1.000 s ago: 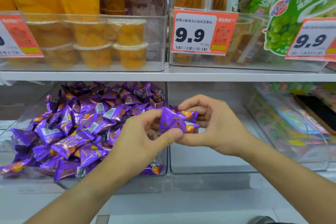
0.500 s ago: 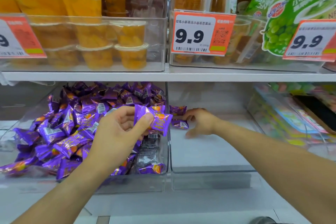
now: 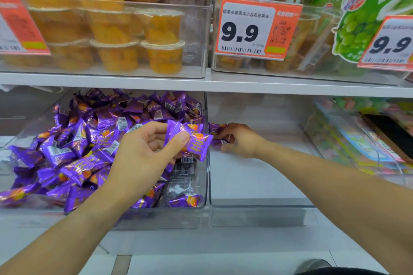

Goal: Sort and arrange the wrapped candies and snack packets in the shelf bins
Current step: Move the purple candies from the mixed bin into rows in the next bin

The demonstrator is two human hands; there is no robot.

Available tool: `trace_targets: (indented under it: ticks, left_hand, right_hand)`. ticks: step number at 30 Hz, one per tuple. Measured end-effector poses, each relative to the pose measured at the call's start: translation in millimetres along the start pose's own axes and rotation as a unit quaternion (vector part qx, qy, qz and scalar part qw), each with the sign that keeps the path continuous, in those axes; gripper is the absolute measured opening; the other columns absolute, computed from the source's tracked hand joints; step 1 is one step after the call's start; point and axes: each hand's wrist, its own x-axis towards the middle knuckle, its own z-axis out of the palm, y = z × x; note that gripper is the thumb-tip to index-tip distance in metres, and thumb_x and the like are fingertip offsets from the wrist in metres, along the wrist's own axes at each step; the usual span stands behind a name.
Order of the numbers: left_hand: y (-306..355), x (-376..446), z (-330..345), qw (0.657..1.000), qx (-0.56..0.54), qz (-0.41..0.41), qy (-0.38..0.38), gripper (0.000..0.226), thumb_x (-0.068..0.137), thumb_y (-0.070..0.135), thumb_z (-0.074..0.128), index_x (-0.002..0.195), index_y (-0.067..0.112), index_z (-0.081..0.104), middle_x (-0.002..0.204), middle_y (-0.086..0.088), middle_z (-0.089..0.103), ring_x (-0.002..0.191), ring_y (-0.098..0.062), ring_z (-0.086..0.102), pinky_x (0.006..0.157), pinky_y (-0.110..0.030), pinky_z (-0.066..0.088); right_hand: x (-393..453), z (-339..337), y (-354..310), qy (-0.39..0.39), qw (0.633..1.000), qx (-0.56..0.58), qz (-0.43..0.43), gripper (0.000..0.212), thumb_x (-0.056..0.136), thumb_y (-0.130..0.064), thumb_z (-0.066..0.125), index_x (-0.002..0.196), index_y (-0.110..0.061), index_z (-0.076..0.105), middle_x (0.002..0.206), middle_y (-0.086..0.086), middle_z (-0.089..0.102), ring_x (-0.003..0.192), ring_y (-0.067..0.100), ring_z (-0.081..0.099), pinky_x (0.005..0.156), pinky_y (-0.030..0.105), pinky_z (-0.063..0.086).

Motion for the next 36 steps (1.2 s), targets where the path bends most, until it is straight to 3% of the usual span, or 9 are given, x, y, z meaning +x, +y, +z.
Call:
trace_targets:
  ticks: [3, 7, 11, 20, 26, 29, 31, 33, 36]
  left_hand:
    - [1, 0, -1, 1.0, 0.0, -0.001, 0.003, 0.028, 0.076, 0.032, 0.071, 0.096, 0.012, 0.07, 0.073, -0.003, 0.074, 0.059, -0.01, 0.066, 0.057, -0.018, 0.052]
    - [0, 0, -1, 1.0, 0.0, -0.005, -0.003, 0.029, 0.075, 0.031, 0.072, 0.096, 0.011, 0.069, 0.074, -0.005, 0.074, 0.058, -0.011, 0.065, 0.058, -0.018, 0.052]
    - [-2, 0, -2, 1.0, 0.001, -0.008, -0.009, 0.031, 0.074, 0.033, 0.073, 0.096, 0.011, 0.069, 0.077, -0.007, 0.074, 0.061, -0.013, 0.066, 0.059, -0.019, 0.053]
    - [-4, 0, -2, 1.0, 0.008, -0.017, -0.014, 0.037, 0.069, 0.038, 0.074, 0.096, 0.013, 0.07, 0.08, -0.008, 0.074, 0.065, -0.017, 0.068, 0.058, -0.021, 0.054]
    - [-3, 0, -1, 1.0, 0.004, -0.018, -0.017, 0.04, 0.069, 0.039, 0.074, 0.098, 0.012, 0.07, 0.081, -0.009, 0.074, 0.066, -0.019, 0.068, 0.057, -0.022, 0.055]
    - [-1, -1, 1, 1.0, 0.005, -0.014, -0.018, 0.041, 0.07, 0.04, 0.073, 0.099, 0.011, 0.07, 0.083, -0.01, 0.075, 0.068, -0.02, 0.068, 0.058, -0.022, 0.055]
    - [-1, -1, 3, 1.0, 0.009, -0.011, -0.019, 0.042, 0.07, 0.041, 0.073, 0.1, 0.012, 0.069, 0.085, -0.009, 0.075, 0.071, -0.024, 0.07, 0.058, -0.023, 0.055]
    - [0, -1, 4, 1.0, 0.016, -0.007, -0.017, 0.043, 0.07, 0.043, 0.073, 0.1, 0.012, 0.069, 0.085, -0.007, 0.075, 0.073, -0.026, 0.071, 0.059, -0.024, 0.055]
    - [2, -1, 5, 1.0, 0.022, 0.0, -0.013, 0.038, 0.072, 0.04, 0.072, 0.098, 0.013, 0.07, 0.082, -0.005, 0.075, 0.07, -0.023, 0.07, 0.059, -0.024, 0.056]
  right_hand:
    - [1, -9, -4, 0.005, 1.0, -0.019, -0.004, 0.021, 0.096, -0.023, 0.063, 0.113, -0.015, 0.072, 0.101, 0.007, 0.062, 0.089, 0.024, 0.054, 0.076, 0.03, 0.042]
    - [8, -14, -4, 0.047, 0.997, 0.028, 0.054, 0.013, 0.092, -0.023, 0.068, 0.102, -0.015, 0.069, 0.095, 0.009, 0.072, 0.085, 0.029, 0.065, 0.078, 0.036, 0.054]
    - [13, -9, -8, 0.072, 0.994, 0.019, 0.079, 0.018, 0.091, -0.024, 0.071, 0.098, -0.008, 0.074, 0.096, 0.011, 0.069, 0.083, 0.026, 0.059, 0.069, 0.025, 0.039]
    - [18, -1, -6, 0.116, 0.984, 0.067, 0.12, 0.015, 0.084, -0.01, 0.076, 0.099, -0.008, 0.074, 0.099, 0.012, 0.07, 0.075, 0.018, 0.057, 0.064, 0.014, 0.036]
    - [17, -7, -4, 0.133, 0.981, 0.054, 0.134, 0.033, 0.076, -0.02, 0.085, 0.104, -0.01, 0.069, 0.106, 0.01, 0.063, 0.078, 0.023, 0.061, 0.069, 0.02, 0.04]
    - [10, -20, -7, 0.15, 0.978, 0.053, 0.133, 0.037, 0.074, -0.019, 0.086, 0.105, -0.01, 0.069, 0.104, 0.007, 0.06, 0.07, 0.018, 0.06, 0.065, 0.019, 0.04]
    - [3, -23, -8, 0.146, 0.981, 0.047, 0.117, 0.037, 0.07, -0.027, 0.089, 0.099, -0.013, 0.07, 0.099, 0.005, 0.062, 0.063, 0.016, 0.06, 0.057, 0.017, 0.04]
    - [-3, -20, -10, 0.123, 0.986, 0.05, 0.1, 0.042, 0.066, -0.038, 0.09, 0.095, -0.015, 0.072, 0.092, 0.001, 0.061, 0.062, 0.015, 0.059, 0.059, 0.018, 0.042]
    - [-4, -12, -11, 0.064, 0.992, 0.056, 0.091, 0.037, 0.07, -0.031, 0.088, 0.099, -0.016, 0.073, 0.096, 0.005, 0.067, 0.073, 0.018, 0.06, 0.067, 0.022, 0.045]
